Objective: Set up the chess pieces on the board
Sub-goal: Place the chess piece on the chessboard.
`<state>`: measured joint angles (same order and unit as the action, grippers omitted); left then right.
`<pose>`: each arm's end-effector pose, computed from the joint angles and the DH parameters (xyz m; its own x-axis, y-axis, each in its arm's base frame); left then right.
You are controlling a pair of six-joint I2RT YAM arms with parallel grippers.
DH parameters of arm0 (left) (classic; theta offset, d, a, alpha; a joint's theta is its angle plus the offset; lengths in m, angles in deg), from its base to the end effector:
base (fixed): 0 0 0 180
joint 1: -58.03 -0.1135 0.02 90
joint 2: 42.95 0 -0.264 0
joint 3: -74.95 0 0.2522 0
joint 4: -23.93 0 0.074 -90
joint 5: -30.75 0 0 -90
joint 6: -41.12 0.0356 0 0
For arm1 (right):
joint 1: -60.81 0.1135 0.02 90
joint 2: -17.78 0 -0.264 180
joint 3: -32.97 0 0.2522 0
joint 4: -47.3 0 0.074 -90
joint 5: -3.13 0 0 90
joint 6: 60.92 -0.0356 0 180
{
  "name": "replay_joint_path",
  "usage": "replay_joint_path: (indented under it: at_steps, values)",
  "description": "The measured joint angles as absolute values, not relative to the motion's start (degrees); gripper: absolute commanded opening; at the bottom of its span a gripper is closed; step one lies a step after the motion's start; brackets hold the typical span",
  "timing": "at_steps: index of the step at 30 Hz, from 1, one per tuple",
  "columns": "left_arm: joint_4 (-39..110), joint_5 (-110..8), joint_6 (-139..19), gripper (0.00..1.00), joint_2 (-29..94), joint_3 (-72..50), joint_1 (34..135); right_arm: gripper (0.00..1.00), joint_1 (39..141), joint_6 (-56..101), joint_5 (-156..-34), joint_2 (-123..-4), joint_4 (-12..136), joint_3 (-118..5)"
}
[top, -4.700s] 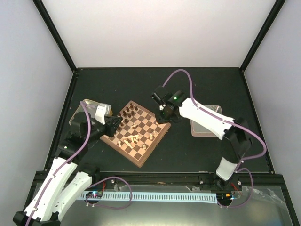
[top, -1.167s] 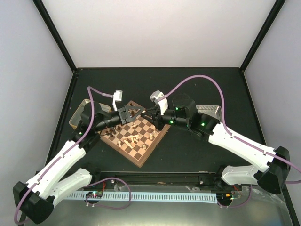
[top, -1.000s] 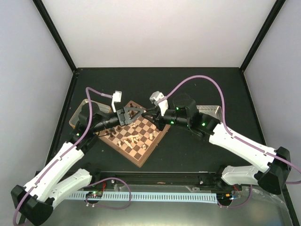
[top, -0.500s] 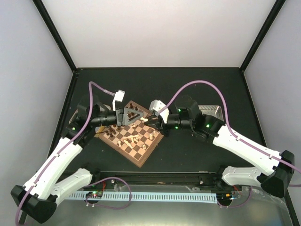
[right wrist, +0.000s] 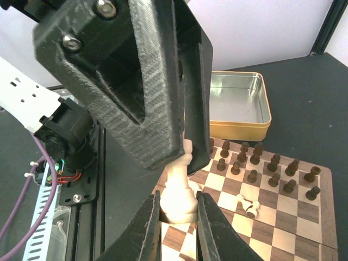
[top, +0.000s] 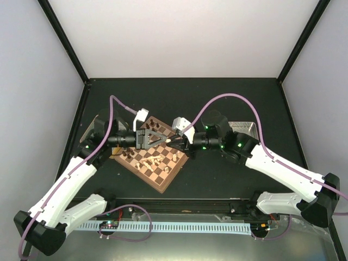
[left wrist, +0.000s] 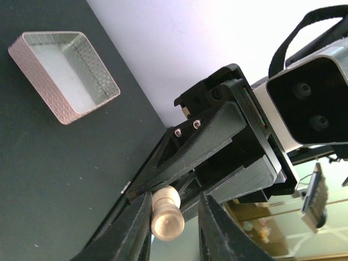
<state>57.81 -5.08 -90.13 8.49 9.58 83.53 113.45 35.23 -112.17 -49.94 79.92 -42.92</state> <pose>0.1585 -0.1076 0.3483 -0.8512 -0.0216 -0.5243 0.5036 0.2474 -0.8278 0.1495 0.2208 0.3497 -0.1474 -0.3527 -0.9240 -0.9761 0.2028 0.0783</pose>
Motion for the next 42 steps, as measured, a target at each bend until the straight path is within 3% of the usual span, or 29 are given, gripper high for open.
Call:
replay_joint_path:
  at_steps: [5, 6, 10, 12, 21, 28, 42]
  values:
    - [58.7, -5.1, -89.4, 0.06, 8.5, 9.6, 83.3, 0.11, 113.5, 35.3, -113.0, -50.4, 79.7, -43.0]
    - [58.8, -5.1, -89.2, 0.04, 8.5, 9.6, 83.3, 0.16, 113.5, 35.3, -113.0, -50.5, 79.8, -43.0]
    - [58.9, -5.4, -88.4, 0.04, 8.5, 9.6, 83.3, 0.54, 113.5, 34.6, -112.6, -50.5, 79.8, -43.0]
    - [59.5, -7.0, -87.3, 0.04, 8.5, 9.5, 83.3, 0.62, 113.5, 33.4, -111.2, -50.5, 80.2, -43.0]
    - [69.7, -29.7, -78.4, 0.03, 13.0, 6.1, 86.3, 0.66, 112.4, 19.2, -91.4, -47.8, 79.5, -32.5]
    - [74.0, -46.2, -74.7, 0.03, 28.1, 1.6, 93.5, 0.66, 108.4, 1.9, -77.8, -47.8, 81.8, -27.4]
    - [74.1, -54.6, -72.4, 0.04, 48.3, -2.4, 99.1, 0.66, 106.9, -10.2, -74.9, -50.8, 82.1, -25.1]
